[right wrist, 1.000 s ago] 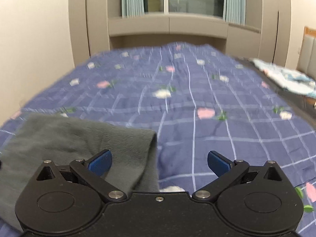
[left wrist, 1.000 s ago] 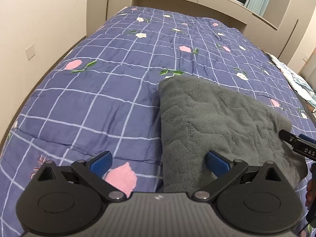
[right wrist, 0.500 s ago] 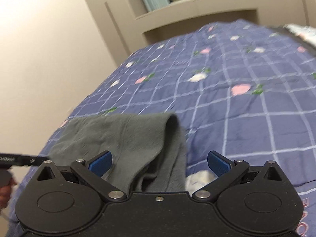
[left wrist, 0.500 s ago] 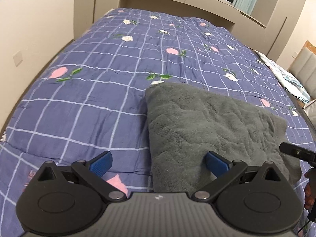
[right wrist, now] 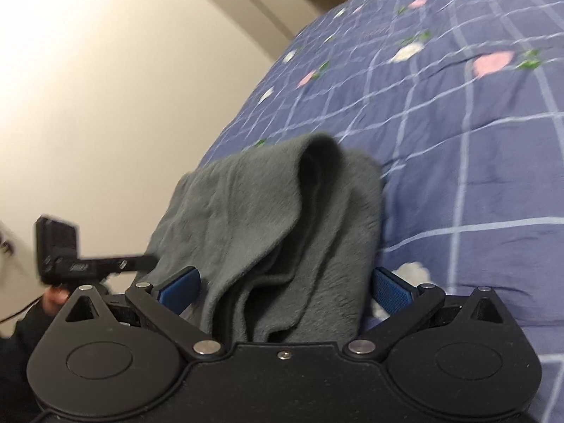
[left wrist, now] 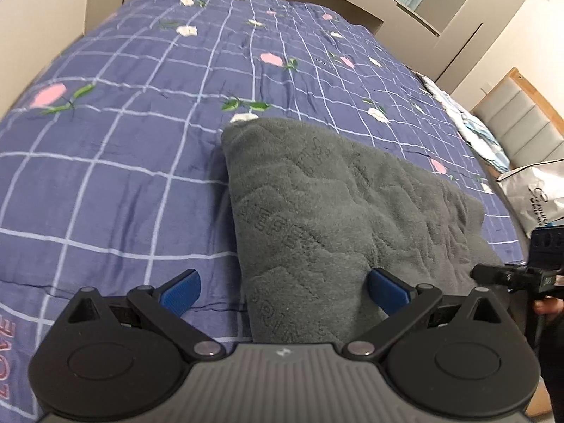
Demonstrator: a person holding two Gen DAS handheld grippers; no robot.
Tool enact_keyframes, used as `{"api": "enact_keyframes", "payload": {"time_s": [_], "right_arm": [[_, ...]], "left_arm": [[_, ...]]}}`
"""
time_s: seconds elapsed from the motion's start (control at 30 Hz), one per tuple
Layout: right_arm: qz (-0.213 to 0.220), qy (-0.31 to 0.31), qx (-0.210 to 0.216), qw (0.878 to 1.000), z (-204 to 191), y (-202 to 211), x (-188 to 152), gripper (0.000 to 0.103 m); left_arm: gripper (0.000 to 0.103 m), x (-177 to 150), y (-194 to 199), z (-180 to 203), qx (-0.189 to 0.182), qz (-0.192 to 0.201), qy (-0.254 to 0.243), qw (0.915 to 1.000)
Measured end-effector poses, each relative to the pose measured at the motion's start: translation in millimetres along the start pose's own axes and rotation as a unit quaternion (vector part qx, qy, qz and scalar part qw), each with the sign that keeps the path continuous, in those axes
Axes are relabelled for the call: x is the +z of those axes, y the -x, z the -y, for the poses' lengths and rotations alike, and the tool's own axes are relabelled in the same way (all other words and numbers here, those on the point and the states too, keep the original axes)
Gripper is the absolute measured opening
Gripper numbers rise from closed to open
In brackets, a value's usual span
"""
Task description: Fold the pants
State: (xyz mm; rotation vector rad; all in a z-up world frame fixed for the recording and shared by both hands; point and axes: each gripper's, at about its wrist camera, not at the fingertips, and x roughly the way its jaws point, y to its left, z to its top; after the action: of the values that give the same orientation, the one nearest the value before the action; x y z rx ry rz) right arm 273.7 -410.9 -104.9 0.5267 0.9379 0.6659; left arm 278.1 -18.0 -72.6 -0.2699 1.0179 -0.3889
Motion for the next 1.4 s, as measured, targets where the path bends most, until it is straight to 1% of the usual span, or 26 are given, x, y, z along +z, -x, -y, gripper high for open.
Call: {"api": "enact_keyframes", "payload": {"time_s": [0.13,0.27,0.37,0.47,0.5,0.6,0.67,0.7,0.83,0.93,1.0,1.17,1.23,1.3,1.4], "right_arm": [[-0.026,0.018,0.010,0.999,-2.9,-9.0,5.4,0.103],[-0.036,0.008,0.026,0.999,-4.9,-12.5,10.8,0.103],[-0.035,-0.004,0.050,0.998,-3.7,-12.7,13.1,0.103],[-0.031,-0.013,0.057,0.998,-1.8,-12.2,14.0,0.103],[-0.033,-0.013,0.053,0.998,-1.1,-13.3,13.9,0.103],[-0.046,0.010,0.017,0.999,-8.6,-21.5,13.7,0.103],[-0.052,0.028,-0.005,0.998,-15.7,-26.5,13.6,0.103],[-0.050,0.027,-0.012,0.998,-17.3,-27.1,13.9,0.103],[-0.029,-0.005,-0.019,0.999,-16.7,-24.7,10.5,0.103],[-0.023,-0.002,-0.041,0.999,-25.0,-24.2,7.6,0.103],[-0.020,0.002,-0.053,0.998,-28.6,-23.7,3.2,0.102],[-0.016,0.001,-0.081,0.997,-37.8,-21.5,0.8,0.092],[-0.015,0.003,-0.089,0.996,-40.7,-21.0,-0.4,0.090],[-0.011,-0.004,-0.093,0.996,-41.9,-20.3,-2.0,0.089],[-0.005,-0.013,-0.094,0.995,-39.4,-22.5,-4.1,0.091]], "left_arm": [[0.103,0.8,-10.9,0.9,-0.023,-0.016,0.006,0.9996],[0.103,1.3,-24.1,8.0,-0.048,-0.027,0.012,0.9984],[0.103,-0.2,-27.3,12.7,-0.040,-0.024,0.005,0.9989],[0.103,-0.1,-28.0,6.5,-0.054,-0.028,0.012,0.9981],[0.103,0.6,-28.1,4.4,-0.059,-0.029,0.016,0.9977],[0.103,1.6,-29.0,0.3,-0.067,-0.031,0.020,0.9970],[0.103,2.3,-30.7,-0.1,-0.067,-0.031,0.023,0.9970],[0.103,2.7,-32.1,0.4,-0.066,-0.030,0.023,0.9971],[0.103,2.1,-32.4,4.8,-0.057,-0.027,0.024,0.9977],[0.103,3.2,-32.3,10.3,-0.046,-0.033,0.021,0.9982],[0.103,4.8,-32.4,13.2,-0.038,-0.040,0.027,0.9981],[0.101,10.5,-31.2,24.0,-0.008,-0.054,0.032,0.9980],[0.101,10.4,-30.5,26.7,-0.001,-0.055,0.034,0.9979],[0.103,8.3,-30.5,26.7,0.001,-0.053,0.039,0.9978],[0.103,3.6,-32.0,20.9,-0.010,-0.052,0.052,0.9973]]}}
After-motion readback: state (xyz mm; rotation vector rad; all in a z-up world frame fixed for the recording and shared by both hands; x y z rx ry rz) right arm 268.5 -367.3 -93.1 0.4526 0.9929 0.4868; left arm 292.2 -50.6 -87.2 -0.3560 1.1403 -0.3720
